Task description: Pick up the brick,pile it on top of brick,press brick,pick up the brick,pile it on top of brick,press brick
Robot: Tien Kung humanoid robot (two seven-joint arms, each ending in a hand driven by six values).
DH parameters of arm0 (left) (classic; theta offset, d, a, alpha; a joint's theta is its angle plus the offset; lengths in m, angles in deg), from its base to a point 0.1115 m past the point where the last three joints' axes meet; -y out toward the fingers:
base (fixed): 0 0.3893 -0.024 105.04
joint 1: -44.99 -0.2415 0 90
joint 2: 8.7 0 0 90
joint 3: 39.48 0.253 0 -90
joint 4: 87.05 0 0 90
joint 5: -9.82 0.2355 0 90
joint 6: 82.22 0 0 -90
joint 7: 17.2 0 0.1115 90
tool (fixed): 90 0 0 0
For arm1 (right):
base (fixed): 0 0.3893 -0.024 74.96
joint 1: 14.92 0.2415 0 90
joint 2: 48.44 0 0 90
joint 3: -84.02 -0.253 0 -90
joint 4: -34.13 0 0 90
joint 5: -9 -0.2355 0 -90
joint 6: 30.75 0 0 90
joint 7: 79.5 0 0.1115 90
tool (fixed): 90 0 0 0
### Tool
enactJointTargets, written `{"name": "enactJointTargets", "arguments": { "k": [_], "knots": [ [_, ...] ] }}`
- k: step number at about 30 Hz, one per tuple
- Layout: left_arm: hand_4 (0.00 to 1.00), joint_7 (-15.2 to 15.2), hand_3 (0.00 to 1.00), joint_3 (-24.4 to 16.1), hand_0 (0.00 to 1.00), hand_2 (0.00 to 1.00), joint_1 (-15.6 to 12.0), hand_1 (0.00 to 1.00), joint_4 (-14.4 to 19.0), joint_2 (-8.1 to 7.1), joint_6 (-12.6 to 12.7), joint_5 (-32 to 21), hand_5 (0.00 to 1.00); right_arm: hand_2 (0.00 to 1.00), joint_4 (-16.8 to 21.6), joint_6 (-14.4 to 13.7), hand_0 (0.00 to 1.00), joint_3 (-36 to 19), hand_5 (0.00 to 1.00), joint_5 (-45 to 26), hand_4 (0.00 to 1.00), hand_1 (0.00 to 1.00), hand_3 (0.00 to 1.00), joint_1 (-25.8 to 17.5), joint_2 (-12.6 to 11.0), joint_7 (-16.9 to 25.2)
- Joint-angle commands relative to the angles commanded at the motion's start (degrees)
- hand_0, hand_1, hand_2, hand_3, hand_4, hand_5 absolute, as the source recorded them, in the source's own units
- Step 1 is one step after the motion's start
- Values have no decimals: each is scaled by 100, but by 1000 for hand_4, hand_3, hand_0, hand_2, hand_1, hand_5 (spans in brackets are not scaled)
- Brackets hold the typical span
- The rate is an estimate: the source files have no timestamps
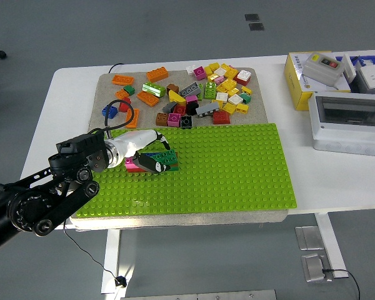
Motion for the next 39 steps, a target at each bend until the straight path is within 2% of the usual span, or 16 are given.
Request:
{"name": "enactJointTargets", "arguments": {
  "k": [10, 11, 16, 17, 39],
  "knots": [
    [753, -129, 708, 140, 972, 956, 125, 967, -33, -22, 16, 3, 311, 453, 0, -5, 700, 18, 998, -36, 625, 634, 752, 11, -10, 22],
    [672, -141, 692, 149, 970, 949, 135, 962, -38, -23, 21, 11, 207, 453, 0, -5, 700, 19, 998, -38, 625, 634, 752, 12, -11, 23],
    [672, -186, 692, 186, 970, 949, 170, 962, -64, -25, 46, 37, 207, 453, 0, -4, 700, 17, 998, -36, 625, 634, 752, 13, -11, 25],
    [649, -194, 687, 198, 967, 945, 177, 959, -74, -24, 51, 37, 183, 453, 0, -3, 700, 16, 998, -34, 623, 634, 752, 14, -11, 25],
    [669, -208, 694, 264, 964, 942, 187, 955, -108, -20, -9, -35, 207, 451, 0, 8, 701, -24, 998, 26, 624, 634, 750, -3, -14, 16]
  ]
}}
